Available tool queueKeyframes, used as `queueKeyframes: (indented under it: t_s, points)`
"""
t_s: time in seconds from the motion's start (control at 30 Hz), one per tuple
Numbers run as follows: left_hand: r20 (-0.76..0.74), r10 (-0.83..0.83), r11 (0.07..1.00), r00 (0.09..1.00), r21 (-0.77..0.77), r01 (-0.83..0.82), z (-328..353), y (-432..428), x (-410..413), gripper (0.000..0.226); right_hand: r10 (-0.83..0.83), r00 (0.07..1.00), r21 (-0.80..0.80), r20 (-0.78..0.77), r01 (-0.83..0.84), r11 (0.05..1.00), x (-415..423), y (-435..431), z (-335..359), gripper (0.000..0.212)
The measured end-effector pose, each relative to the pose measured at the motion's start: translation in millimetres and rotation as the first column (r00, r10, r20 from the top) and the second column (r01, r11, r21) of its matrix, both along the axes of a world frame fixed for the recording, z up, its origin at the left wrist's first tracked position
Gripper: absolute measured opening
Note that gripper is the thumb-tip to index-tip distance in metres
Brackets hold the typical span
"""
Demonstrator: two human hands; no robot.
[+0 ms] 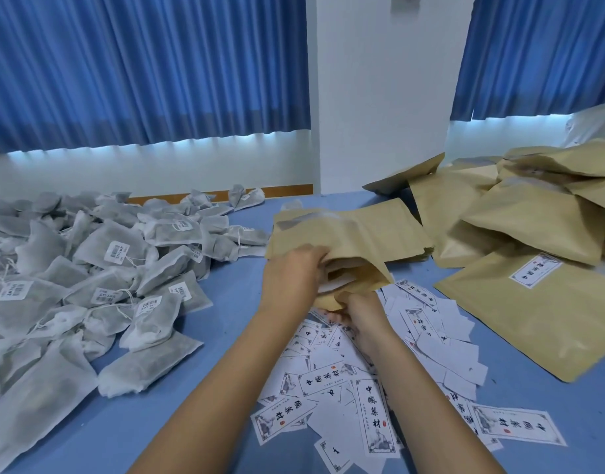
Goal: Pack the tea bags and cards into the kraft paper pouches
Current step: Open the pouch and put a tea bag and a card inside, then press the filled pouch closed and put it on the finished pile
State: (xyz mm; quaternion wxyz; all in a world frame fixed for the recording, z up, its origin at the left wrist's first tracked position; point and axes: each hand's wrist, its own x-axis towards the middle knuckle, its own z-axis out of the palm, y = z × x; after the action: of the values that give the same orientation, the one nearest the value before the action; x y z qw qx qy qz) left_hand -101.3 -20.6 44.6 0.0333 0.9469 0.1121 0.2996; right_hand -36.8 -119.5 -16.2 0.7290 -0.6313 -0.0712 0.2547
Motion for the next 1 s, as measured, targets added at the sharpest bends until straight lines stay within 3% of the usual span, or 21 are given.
queueKeyframes:
  t_s: [0.07, 0.17, 0.27, 0.4, 0.47, 0.53, 0.6, 0.73, 0.83, 0.9, 1.0]
  points:
    - [-0.099, 0.090, 0.996, 0.991, 0.023, -0.088, -7, -1, 4, 0.031, 0.050, 0.997, 0.048, 0.055, -0.053, 0.997, 0, -2, 3, 0.013]
    - [-0.117, 0.183, 0.982, 0.976, 0.059, -0.177, -16, -6, 5, 0.025, 0.222, 0.972, 0.204, 0.079, -0.233, 0.951, 0, -7, 8, 0.011]
    - [-0.119, 0.168, 0.985, 0.978, 0.041, -0.165, -33, -13, 3, 0.032, 0.210, 0.978, 0.296, 0.001, -0.201, 0.934, 2, -8, 10, 0.020]
    - [0.134, 0.021, 0.987, 0.991, -0.163, 0.001, -35, -11, -11, 0.028, 0.079, 0.995, 0.380, -0.061, -0.050, 0.924, 8, -10, 11, 0.015]
    - [0.330, -0.069, 0.982, 0.942, -0.144, 0.122, -36, -9, -15, 0.016, 0.083, 0.994, 0.415, -0.075, -0.044, 0.909, 10, -12, 12, 0.014]
    - [0.407, -0.140, 0.977, 0.903, -0.091, 0.192, -39, -15, -18, 0.008, 0.067, 0.995, 0.401, -0.071, -0.033, 0.916, 10, -12, 12, 0.017]
    - [0.388, -0.158, 0.982, 0.908, -0.036, 0.186, -44, -23, -16, 0.002, 0.031, 0.997, 0.382, -0.065, -0.004, 0.924, 10, -11, 11, 0.023]
    - [0.400, -0.153, 0.984, 0.904, -0.019, 0.175, -50, -30, -12, 0.017, 0.024, 0.998, 0.404, -0.058, 0.002, 0.915, 8, -11, 10, 0.037]
    - [0.351, -0.103, 0.994, 0.931, 0.015, 0.104, -50, -26, -11, 0.018, -0.018, 0.994, 0.410, -0.109, 0.061, 0.910, 8, -9, 10, 0.034]
    - [0.236, -0.032, 0.999, 0.971, 0.014, 0.029, -51, -31, -10, 0.021, -0.073, 0.992, 0.331, -0.106, 0.105, 0.938, 7, -6, 11, 0.025]
    - [0.029, -0.002, 0.998, 1.000, 0.069, 0.000, -56, -45, -4, 0.031, -0.160, 0.985, 0.068, 0.070, 0.156, 0.985, 5, -4, 9, 0.032]
